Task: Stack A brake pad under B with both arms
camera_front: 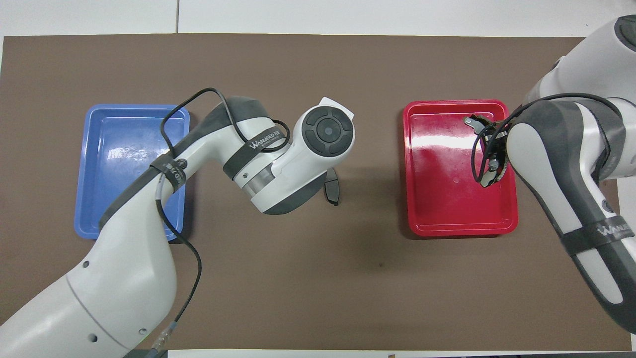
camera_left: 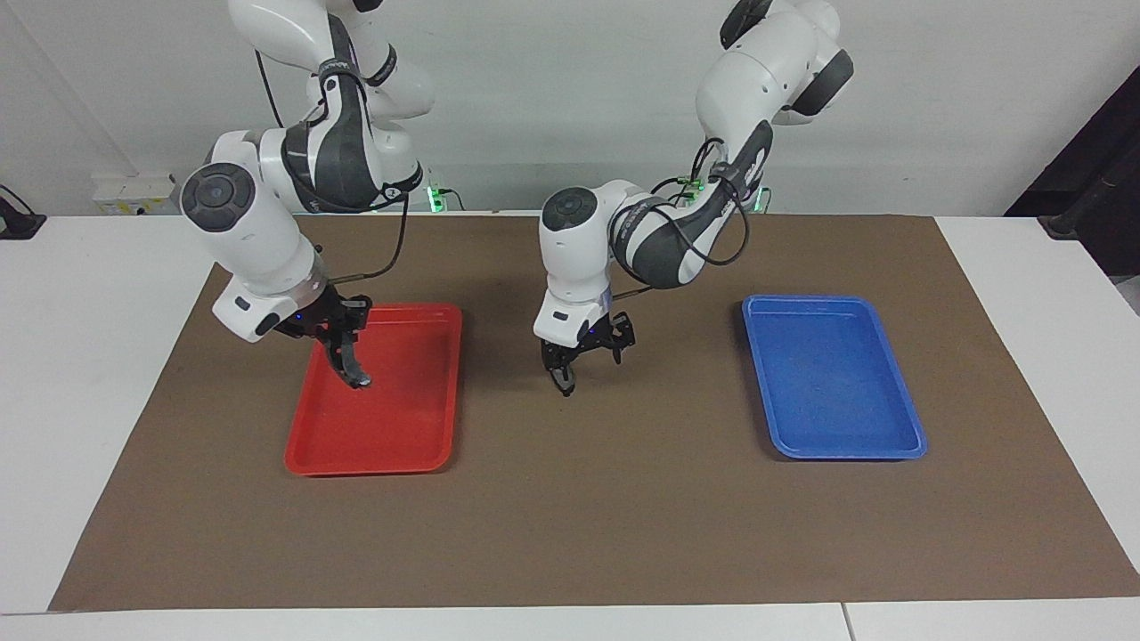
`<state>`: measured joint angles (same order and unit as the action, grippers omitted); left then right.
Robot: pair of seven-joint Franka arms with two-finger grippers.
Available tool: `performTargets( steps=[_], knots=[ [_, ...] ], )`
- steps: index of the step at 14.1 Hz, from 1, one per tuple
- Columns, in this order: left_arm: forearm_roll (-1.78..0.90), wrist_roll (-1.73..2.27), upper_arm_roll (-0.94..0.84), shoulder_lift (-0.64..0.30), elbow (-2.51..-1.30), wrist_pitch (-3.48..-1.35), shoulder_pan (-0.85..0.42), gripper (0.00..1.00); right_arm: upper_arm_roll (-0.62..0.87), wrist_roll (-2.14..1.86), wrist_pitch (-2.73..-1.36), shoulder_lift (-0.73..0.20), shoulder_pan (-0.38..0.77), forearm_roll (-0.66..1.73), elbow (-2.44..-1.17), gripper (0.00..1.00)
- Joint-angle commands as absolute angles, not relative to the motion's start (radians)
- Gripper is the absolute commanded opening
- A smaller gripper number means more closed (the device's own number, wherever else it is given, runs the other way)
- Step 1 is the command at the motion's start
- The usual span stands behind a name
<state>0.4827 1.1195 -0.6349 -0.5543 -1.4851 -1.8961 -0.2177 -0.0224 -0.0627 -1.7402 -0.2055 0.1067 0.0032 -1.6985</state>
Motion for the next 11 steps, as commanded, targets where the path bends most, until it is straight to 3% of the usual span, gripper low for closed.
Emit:
performTargets(
  steps=[1,3,7,9,11],
  knots=[
    [0.42,0.964,-0.627,-0.41,-1.517,-1.774,-0.152,1.0,-0.017,-0.049,-1.782,-0.204,0.207,0.02,-1.684,0.0],
    [0.323,0.811,-0.608,-0.326,-1.523,-1.697,-0.103,1.0,-0.017,0.041,-1.83,-0.207,0.29,0.02,-1.689,0.0],
    [0.132,0.447,-0.364,-0.125,-1.578,-1.603,-0.084,1.0,-0.017,0.15,-1.916,-0.245,0.419,0.046,-1.69,0.0],
    [0.059,0.245,-0.214,-0.034,-1.626,-1.6,-0.081,1.0,-0.017,0.191,-1.957,-0.296,0.471,0.086,-1.689,0.0],
    [0.04,0.132,-0.172,0.03,-1.669,-1.588,-0.029,0.99,-0.017,0.285,-2.018,-0.345,0.523,0.101,-1.69,0.0]
  ],
)
